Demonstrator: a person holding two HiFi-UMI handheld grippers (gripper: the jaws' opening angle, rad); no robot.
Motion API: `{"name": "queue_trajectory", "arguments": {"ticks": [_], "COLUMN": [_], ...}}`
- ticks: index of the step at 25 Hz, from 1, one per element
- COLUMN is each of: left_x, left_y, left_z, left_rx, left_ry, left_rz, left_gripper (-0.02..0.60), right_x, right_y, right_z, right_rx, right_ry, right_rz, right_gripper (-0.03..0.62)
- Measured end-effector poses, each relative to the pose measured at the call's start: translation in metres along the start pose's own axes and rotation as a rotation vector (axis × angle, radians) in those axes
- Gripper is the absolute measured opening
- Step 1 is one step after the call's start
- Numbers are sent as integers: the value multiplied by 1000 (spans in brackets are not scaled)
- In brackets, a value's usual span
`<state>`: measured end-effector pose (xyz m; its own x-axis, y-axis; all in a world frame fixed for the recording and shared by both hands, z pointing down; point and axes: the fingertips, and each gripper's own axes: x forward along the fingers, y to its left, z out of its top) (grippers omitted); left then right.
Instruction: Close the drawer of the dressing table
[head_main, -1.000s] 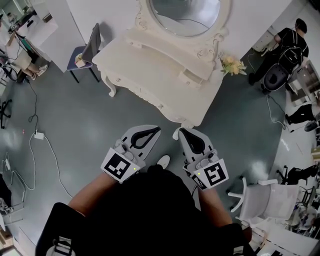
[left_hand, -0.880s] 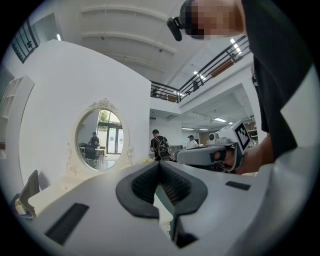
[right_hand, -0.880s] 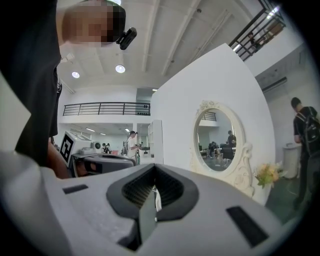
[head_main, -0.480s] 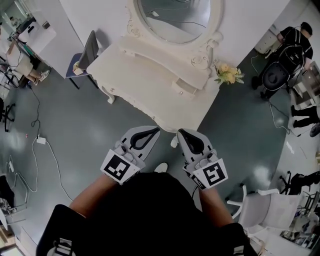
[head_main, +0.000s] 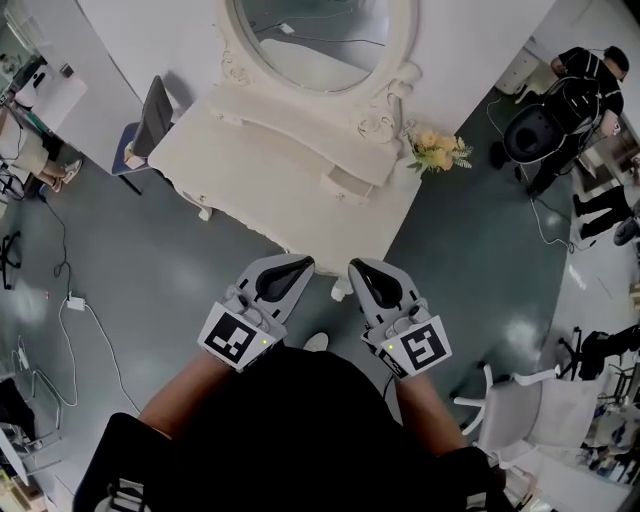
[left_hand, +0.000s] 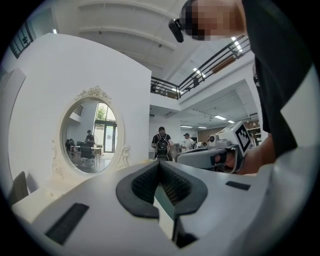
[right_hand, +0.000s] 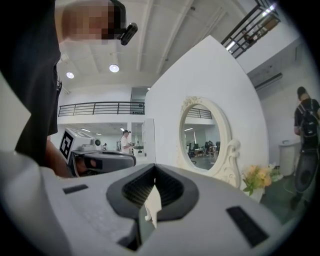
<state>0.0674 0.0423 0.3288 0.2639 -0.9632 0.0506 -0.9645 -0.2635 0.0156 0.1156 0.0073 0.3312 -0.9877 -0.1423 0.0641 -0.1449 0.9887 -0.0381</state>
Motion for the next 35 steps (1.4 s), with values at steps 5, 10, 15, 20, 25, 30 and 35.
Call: {"name": "queue_trajectory", "arguments": {"ticks": [5,10,15,20,25,30,35], "left_x": [32,64,101,135,158,171,181], "left_y": [30,69,112,148,175,195,213], "left_z": [-4,-5,-5,-8,-17,-34,-54], "left_rx": [-5,6,3,-1,7,21,19], "left_ry": [-9,-11,5,6,15,32,47], "left_rz": [-52,-145,-245,-333,-417,-488,-542], "left_gripper": [-6,-6,-6,-6,-6,-6,-6], "right_x": [21,53,91,119,145,166,180], "right_y": [-28,-59,-94,-123,-146,-160,-169], "right_z": [-6,-7,-6,-18,-34,-56,-79], "right_rx": [3,-1,23,51,91,128,175], "right_ry": [19,33,51,86,120,159,193], "right_rz": [-48,-135,-231,-317,-396,-468,-550], "right_gripper": [3,3,3,3,3,3,5]}}
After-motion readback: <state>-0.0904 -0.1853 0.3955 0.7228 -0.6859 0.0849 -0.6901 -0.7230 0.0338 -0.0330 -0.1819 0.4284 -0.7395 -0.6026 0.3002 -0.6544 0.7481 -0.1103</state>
